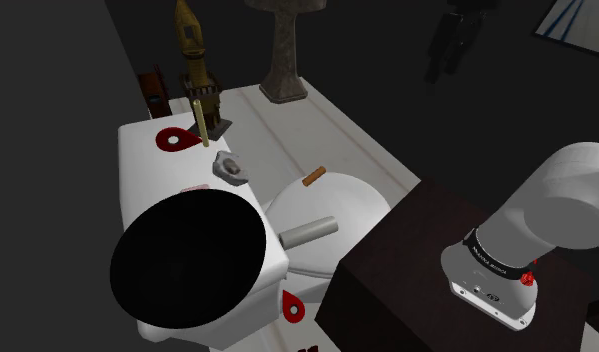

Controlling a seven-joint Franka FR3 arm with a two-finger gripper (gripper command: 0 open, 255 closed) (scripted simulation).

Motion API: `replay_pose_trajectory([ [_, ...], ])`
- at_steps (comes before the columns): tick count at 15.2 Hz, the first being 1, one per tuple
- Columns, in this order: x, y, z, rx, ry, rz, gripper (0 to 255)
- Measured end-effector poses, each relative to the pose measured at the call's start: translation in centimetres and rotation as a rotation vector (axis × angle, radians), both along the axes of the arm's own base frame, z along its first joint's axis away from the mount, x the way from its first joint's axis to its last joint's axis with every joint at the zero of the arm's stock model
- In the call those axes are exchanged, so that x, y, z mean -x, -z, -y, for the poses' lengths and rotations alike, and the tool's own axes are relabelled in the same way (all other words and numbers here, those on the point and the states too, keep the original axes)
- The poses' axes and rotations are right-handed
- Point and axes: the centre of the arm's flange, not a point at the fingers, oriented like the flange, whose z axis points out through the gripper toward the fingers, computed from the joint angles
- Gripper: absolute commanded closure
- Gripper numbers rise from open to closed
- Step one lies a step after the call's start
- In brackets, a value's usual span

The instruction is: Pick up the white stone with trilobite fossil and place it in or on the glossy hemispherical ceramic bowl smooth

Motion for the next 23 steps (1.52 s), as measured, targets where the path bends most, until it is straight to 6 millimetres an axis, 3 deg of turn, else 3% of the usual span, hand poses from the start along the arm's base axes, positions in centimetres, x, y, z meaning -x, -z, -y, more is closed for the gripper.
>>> replay_pose_trajectory([
  [2, -0.3, 0.2, -0.5, 0.001, -0.004, 0.002, 0],
  [5, -1.9, 1.2, -2.9, 0.005, -0.024, 0.012, 0],
  [23, -11.4, 9.3, -23.1, 0.027, -0.168, 0.083, 0],
])
